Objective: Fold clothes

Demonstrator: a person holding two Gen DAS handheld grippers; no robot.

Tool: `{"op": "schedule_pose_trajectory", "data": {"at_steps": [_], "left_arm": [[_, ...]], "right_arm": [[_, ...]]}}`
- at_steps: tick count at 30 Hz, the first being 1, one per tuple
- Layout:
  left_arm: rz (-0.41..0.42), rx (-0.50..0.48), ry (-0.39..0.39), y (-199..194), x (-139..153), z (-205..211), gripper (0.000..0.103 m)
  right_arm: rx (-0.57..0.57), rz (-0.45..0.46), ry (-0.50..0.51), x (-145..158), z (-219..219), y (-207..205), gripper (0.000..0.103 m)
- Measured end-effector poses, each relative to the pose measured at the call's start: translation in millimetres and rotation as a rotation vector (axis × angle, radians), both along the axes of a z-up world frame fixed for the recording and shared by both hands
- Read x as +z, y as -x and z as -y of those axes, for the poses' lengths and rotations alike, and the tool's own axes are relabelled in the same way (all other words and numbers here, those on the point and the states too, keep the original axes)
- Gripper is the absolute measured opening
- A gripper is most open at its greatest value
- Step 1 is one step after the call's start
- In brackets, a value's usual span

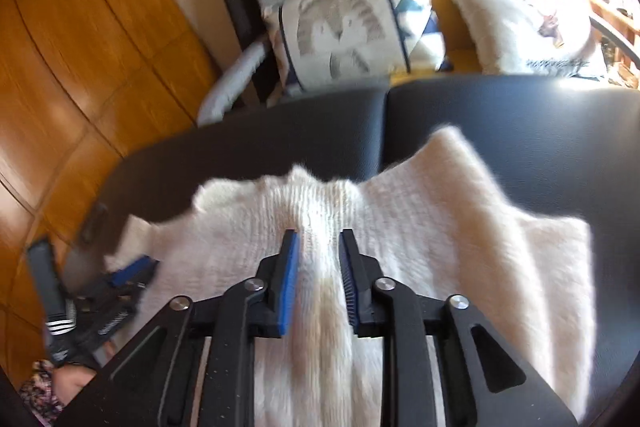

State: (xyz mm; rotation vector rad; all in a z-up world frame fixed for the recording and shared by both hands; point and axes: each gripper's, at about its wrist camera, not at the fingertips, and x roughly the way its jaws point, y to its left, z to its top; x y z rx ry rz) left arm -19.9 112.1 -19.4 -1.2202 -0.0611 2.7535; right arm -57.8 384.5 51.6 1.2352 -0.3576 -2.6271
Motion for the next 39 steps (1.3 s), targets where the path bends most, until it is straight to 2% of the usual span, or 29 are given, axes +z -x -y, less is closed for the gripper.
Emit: {"op": "schedule_pose_trajectory", "data": {"at_steps": [4, 5, 6, 9, 15, 21, 24, 28, 32, 35, 37, 39], "left_arm": [[-0.001, 0.000, -0.016, 1.0, -0.7, 0.0, 0.035], [-0.002, 0.000, -0.015, 2.2, -0.8, -1.6, 0.035], [-0.004, 0.001, -0.014, 1.3, -0.7, -1.8, 0.035], [-0.005, 0.000, -0.020, -0.2, -0.2, -0.9, 0.035], [-0.001, -0.004, -0.065, -0.6, 0.2, 6.6, 0.035], [-0.006, -0.011, -0.099, -0.9, -0.1, 9.7, 0.035], [-0.005, -0.011, -0.110, -0.9, -0.6, 10.8, 0.035], [0.000, -0.022, -0.145, 0.9, -1.5, 14.6, 0.035], [0.000, -0.022, -0.149, 1.4, -1.1, 14.6, 0.035], [-0.003, -0.021, -0.139, 0.3, -0.2, 13.2, 0.035], [-0.003, -0.021, -0.141, 0.1, -0.3, 13.5, 0.035], [-0.004, -0.021, -0.133, 0.5, -0.3, 12.9, 0.036]], "right_arm": [[0.050, -0.064, -0.080, 11.0, 6.9, -38.8, 0.025], [0.085, -0.060, -0.106, 9.3, 14.3, -38.5, 0.022], [0.116, -0.051, -0.133, 7.0, 21.3, -36.9, 0.013], [0.133, 0.014, -0.180, -5.2, 33.1, -15.9, 0.013], [0.100, 0.059, -0.110, -15.2, 26.0, 15.6, 0.013], [0.090, 0.077, -0.148, -26.5, 30.2, 48.2, 0.010], [0.054, 0.061, -0.126, -33.9, 25.2, 57.6, 0.010], [0.044, 0.021, -0.117, -37.7, 22.3, 53.7, 0.009], [0.019, 0.050, -0.096, -29.2, 16.6, 51.7, 0.009], [-0.024, -0.031, -0.029, -6.5, 1.5, 23.2, 0.013], [-0.012, -0.059, -0.117, 2.3, 0.1, 7.4, 0.013], [0.017, -0.006, -0.268, -6.1, 1.5, 4.5, 0.013]]}}
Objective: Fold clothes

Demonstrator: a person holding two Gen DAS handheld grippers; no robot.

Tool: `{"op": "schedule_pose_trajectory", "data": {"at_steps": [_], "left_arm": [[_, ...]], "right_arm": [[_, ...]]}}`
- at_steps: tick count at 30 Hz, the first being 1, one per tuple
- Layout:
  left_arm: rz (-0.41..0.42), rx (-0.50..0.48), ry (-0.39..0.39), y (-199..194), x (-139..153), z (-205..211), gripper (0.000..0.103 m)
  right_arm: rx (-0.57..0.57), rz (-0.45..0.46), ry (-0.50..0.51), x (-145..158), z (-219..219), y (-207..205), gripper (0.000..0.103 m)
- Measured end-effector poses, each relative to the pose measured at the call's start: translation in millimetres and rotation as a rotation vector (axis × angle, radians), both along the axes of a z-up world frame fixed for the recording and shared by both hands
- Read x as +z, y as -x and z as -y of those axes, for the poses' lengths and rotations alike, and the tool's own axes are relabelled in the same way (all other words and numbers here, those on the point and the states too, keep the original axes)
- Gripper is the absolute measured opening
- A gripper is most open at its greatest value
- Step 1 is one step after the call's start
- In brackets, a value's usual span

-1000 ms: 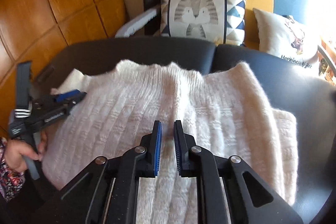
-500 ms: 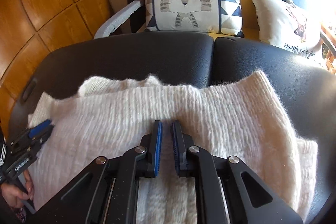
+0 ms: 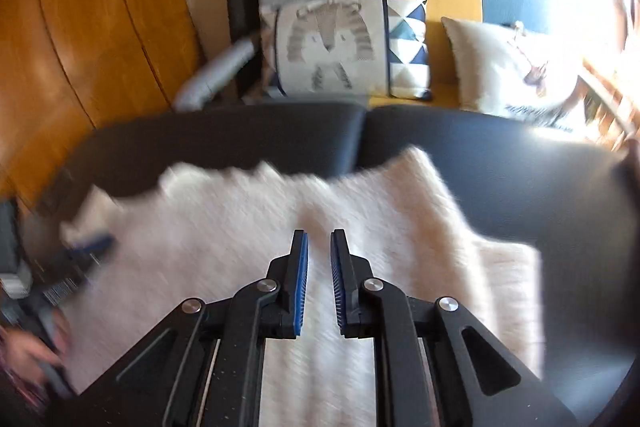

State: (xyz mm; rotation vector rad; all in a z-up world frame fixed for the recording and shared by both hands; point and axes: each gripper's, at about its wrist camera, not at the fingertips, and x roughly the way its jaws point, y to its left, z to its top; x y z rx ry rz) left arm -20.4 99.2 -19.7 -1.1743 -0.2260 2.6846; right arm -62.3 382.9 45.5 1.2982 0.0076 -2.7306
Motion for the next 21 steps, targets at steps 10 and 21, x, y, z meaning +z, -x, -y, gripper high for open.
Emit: {"op": "schedule_pose_trajectory", "data": {"at_steps": [10, 21], "left_arm": [[0.002, -0.041, 0.007, -5.5, 0.9, 0.8, 0.036], [0.004, -0.086, -0.029, -45.4, 33.8, -0.5, 0.030]], "right_arm": [[0.002, 0.068, -0.004, -23.7, -21.6, -21.1, 0.013], [-0.055, -0.129, 0.176, 9.0, -21.4, -117.9, 0.016]]}}
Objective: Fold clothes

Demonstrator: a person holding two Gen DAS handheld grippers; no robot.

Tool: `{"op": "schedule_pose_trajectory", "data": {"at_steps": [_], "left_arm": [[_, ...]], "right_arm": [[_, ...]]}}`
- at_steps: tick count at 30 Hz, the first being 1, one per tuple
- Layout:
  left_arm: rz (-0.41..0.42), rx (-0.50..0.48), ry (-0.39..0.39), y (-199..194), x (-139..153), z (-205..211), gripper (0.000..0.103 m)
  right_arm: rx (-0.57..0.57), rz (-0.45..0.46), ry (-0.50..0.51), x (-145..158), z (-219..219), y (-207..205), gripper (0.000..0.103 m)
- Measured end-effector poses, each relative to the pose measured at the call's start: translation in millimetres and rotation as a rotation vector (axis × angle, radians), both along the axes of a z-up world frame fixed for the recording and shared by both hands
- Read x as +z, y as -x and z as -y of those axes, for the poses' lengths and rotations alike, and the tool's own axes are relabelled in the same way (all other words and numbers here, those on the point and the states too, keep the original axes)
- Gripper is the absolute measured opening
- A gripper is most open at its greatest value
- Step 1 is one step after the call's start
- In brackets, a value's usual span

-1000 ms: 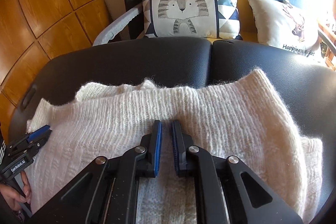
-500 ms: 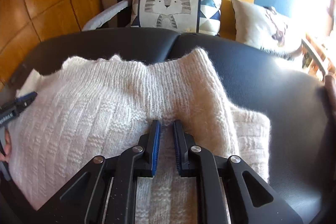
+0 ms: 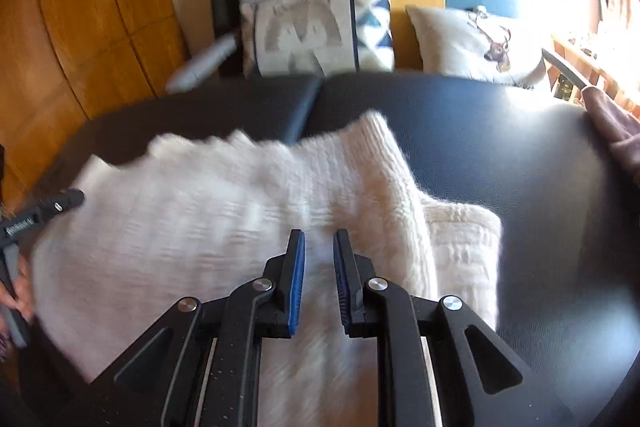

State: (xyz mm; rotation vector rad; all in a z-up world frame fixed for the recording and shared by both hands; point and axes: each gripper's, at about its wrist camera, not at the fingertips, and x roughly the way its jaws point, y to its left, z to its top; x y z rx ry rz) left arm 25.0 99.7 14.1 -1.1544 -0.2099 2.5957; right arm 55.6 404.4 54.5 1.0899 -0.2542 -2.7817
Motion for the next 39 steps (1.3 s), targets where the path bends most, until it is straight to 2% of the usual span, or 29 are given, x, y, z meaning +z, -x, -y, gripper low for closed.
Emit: {"op": "schedule_pose_trajectory", "data": {"at_steps": [2, 4, 5, 8, 11, 12, 14, 18, 20, 21, 23, 25, 26, 28, 30, 32, 35, 39], "left_arm": [[-0.083, 0.015, -0.057, -35.4, 16.1, -4.0, 0.030], [-0.152, 0.031, -0.088, -70.1, 24.9, -12.0, 0.032], [-0.155, 0.035, -0.080, -83.8, 20.7, -20.8, 0.032], [-0.095, 0.022, -0.027, -104.3, -4.0, -52.9, 0.032], [-0.065, 0.012, 0.094, -110.7, -28.2, -76.3, 0.032], [-0.074, 0.011, 0.113, -112.1, -33.5, -78.3, 0.032], [-0.109, 0.000, 0.129, -117.1, -36.6, -75.5, 0.033], [-0.121, -0.017, 0.141, -118.9, -39.8, -59.3, 0.035], [-0.114, -0.024, 0.117, -121.6, -37.6, -50.4, 0.035], [-0.104, -0.025, 0.104, -121.8, -34.3, -50.2, 0.035], [-0.096, -0.031, 0.076, -121.6, -25.5, -52.5, 0.034], [-0.116, -0.056, 0.036, -121.4, -13.4, -60.4, 0.034], [-0.135, -0.084, 0.019, -122.2, -6.8, -68.4, 0.034], [-0.163, -0.158, 0.020, -119.3, 4.3, -95.1, 0.034], [-0.166, -0.243, 0.061, -112.4, 10.0, -131.8, 0.034], [-0.170, -0.318, 0.118, -105.0, 13.2, -169.7, 0.034], [-0.172, -0.397, 0.174, -92.5, 15.7, -215.5, 0.034], [-0.140, -0.460, 0.238, -68.1, 17.1, -263.5, 0.034]], "right_arm": [[0.007, -0.047, 0.035, 9.5, 8.5, -26.2, 0.016], [0.032, -0.036, 0.053, 5.3, 23.5, -48.4, 0.016], [0.038, -0.021, 0.065, -0.4, 30.0, -56.3, 0.016], [0.043, 0.000, 0.074, -14.4, 41.2, -70.7, 0.016], [0.019, 0.041, 0.042, -27.4, 37.4, -74.0, 0.016], [0.000, 0.056, 0.026, -31.8, 33.7, -75.7, 0.016], [-0.012, 0.064, 0.036, -40.2, 22.4, -77.6, 0.016], [0.004, 0.074, 0.095, -40.7, 15.1, -81.1, 0.017], [0.051, 0.069, 0.186, -29.2, 6.4, -90.0, 0.018], [0.059, 0.031, 0.241, -20.9, -3.7, -99.4, 0.019], [0.040, -0.038, 0.355, -9.3, -36.2, -120.3, 0.027], [0.006, -0.057, 0.450, -7.7, -71.3, -136.7, 0.048], [-0.011, -0.050, 0.481, -9.8, -86.8, -142.6, 0.048], [-0.035, -0.006, 0.480, -20.2, -106.8, -147.3, 0.048], [-0.041, 0.018, 0.509, -31.9, -120.1, -149.4, 0.048], [-0.010, -0.001, 0.586, -38.7, -128.2, -149.0, 0.048], [0.055, -0.019, 0.581, -38.5, -126.7, -135.8, 0.048], [0.200, 0.018, 0.527, -36.4, -115.1, -103.6, 0.048]]}}
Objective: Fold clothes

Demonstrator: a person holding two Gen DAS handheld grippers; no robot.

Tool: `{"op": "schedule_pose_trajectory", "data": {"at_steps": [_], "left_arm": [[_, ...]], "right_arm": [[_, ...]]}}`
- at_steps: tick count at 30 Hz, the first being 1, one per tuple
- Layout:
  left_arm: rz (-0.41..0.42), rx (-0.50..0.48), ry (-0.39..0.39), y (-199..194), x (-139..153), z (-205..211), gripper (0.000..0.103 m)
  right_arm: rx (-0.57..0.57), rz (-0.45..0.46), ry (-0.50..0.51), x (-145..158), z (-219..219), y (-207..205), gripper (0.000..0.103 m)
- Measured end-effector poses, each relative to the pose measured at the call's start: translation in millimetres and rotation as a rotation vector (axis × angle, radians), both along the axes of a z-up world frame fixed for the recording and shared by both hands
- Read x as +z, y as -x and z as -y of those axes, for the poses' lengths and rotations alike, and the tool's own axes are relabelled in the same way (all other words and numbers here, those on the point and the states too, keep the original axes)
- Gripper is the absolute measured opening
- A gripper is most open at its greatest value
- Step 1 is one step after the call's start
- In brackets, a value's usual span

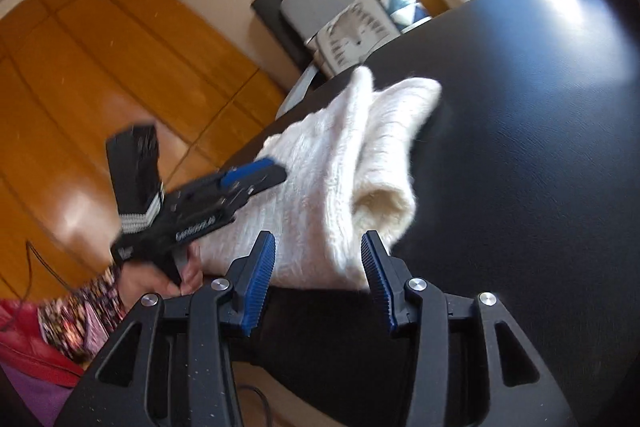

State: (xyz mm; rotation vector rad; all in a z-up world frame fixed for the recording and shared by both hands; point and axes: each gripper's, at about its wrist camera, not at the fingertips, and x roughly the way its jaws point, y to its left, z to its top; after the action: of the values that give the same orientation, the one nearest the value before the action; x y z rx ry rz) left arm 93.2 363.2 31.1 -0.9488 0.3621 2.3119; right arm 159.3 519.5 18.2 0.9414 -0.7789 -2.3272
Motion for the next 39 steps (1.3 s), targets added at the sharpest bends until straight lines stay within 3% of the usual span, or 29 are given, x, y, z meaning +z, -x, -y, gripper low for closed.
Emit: {"op": "schedule_pose_trajectory", "data": {"at_steps": [4, 8, 9, 10, 13, 15, 21, 25, 29, 32, 35, 39], "left_arm": [[0.034, -0.061, 0.030, 12.7, -0.6, -30.0, 0.034], [0.022, -0.110, 0.121, 17.9, -7.5, -53.5, 0.034], [0.020, -0.122, 0.134, 18.4, -8.9, -57.8, 0.034], [0.018, -0.134, 0.147, 18.9, -10.3, -62.1, 0.034], [0.021, -0.172, 0.172, 18.9, -15.6, -75.9, 0.034], [0.026, -0.193, 0.187, 18.8, -20.8, -84.1, 0.034], [0.087, -0.182, 0.117, 20.9, -31.8, -86.9, 0.034], [-0.012, -0.178, 0.113, 7.9, -38.3, -85.6, 0.035], [-0.041, -0.176, 0.129, 1.9, -28.3, -84.2, 0.034], [-0.012, -0.155, 0.043, 1.0, -7.0, -60.6, 0.034], [-0.061, -0.062, -0.063, -1.2, 13.6, -16.7, 0.034], [-0.065, 0.076, -0.097, 9.3, 16.2, 35.5, 0.034]], "right_arm": [[0.160, 0.036, -0.036, -2.9, 9.2, 29.4, 0.048], [0.270, 0.055, -0.115, -6.7, 21.0, 40.5, 0.048], [0.290, 0.050, -0.121, -7.3, 22.3, 40.4, 0.040], [0.305, 0.048, -0.132, -8.1, 22.9, 39.7, 0.022], [0.352, 0.043, -0.113, -11.1, 18.8, 30.7, 0.012], [0.367, 0.045, -0.112, -13.9, 17.2, 22.9, 0.012], [0.326, 0.079, -0.089, -22.4, 20.5, 13.6, 0.012], [0.269, 0.099, -0.084, -22.1, 25.2, 14.0, 0.012], [0.144, 0.064, -0.143, -8.7, 23.8, -0.4, 0.018], [-0.037, -0.004, -0.177, 12.1, 12.8, -11.5, 0.018], [-0.142, -0.079, -0.263, 36.8, 18.0, -3.5, 0.018], [-0.143, -0.102, -0.484, 54.9, 60.5, 42.5, 0.018]]}}
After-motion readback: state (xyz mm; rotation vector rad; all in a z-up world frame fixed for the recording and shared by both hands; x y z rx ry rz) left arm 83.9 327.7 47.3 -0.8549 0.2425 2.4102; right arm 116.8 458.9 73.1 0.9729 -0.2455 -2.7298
